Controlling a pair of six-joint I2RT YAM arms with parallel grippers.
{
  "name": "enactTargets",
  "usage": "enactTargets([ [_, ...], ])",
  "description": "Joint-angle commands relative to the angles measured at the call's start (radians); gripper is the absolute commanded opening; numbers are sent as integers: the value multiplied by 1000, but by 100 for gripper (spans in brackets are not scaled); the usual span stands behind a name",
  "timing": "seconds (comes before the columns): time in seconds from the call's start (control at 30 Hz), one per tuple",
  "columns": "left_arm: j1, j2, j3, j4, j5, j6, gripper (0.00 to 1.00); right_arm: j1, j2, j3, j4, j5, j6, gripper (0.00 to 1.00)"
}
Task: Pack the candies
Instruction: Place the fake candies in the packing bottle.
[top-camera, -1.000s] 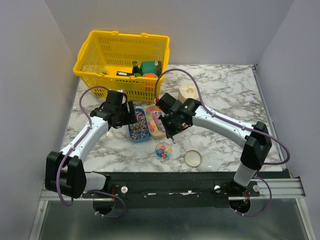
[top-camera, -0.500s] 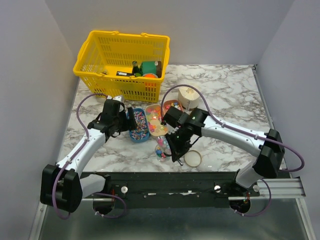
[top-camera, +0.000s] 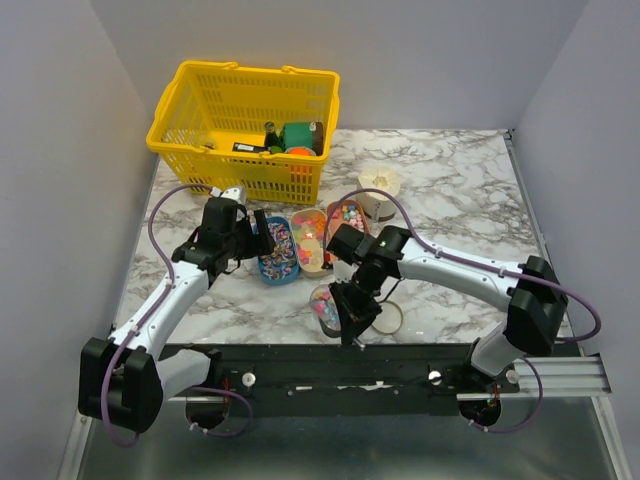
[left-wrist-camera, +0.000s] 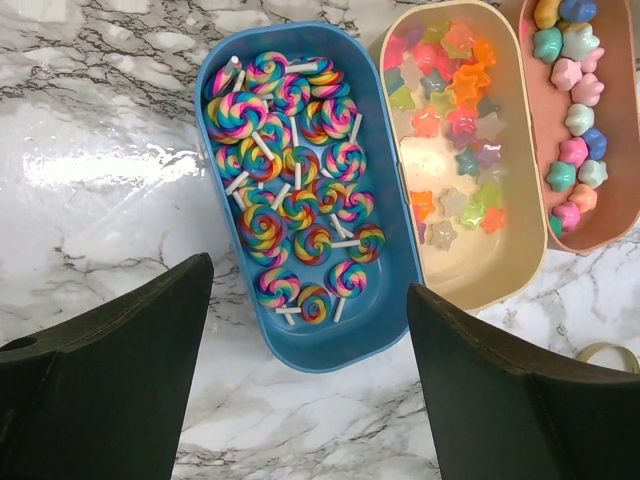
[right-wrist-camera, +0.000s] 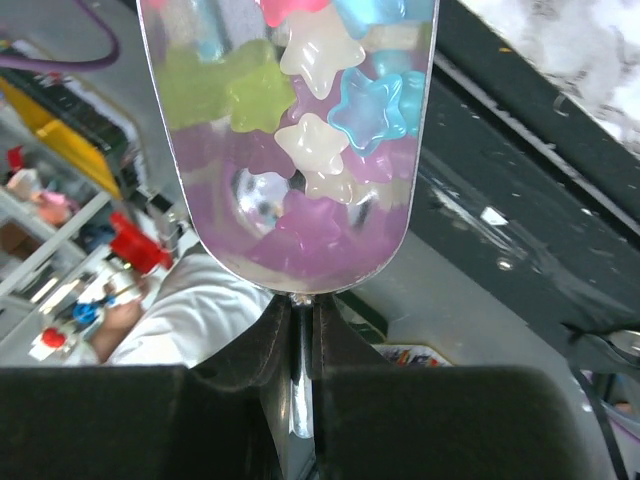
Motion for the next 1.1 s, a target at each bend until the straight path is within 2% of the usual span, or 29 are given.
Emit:
enactTargets([
  [0.0,-7,-28,-1,20,-14,2,90,-35,26,-29,70,-160,35,1],
  [0.23,-7,-31,-3,14,-34,5,90,-111,32,-92,121,-275,56,1],
  [0.53,-7,-28,-1,9,-47,5,90,-140,27,-152,175,-404,111,1],
  [1.07,-7,-54,-7,12,-31,5,91,-163,-19,-196,212,-449,181,1],
])
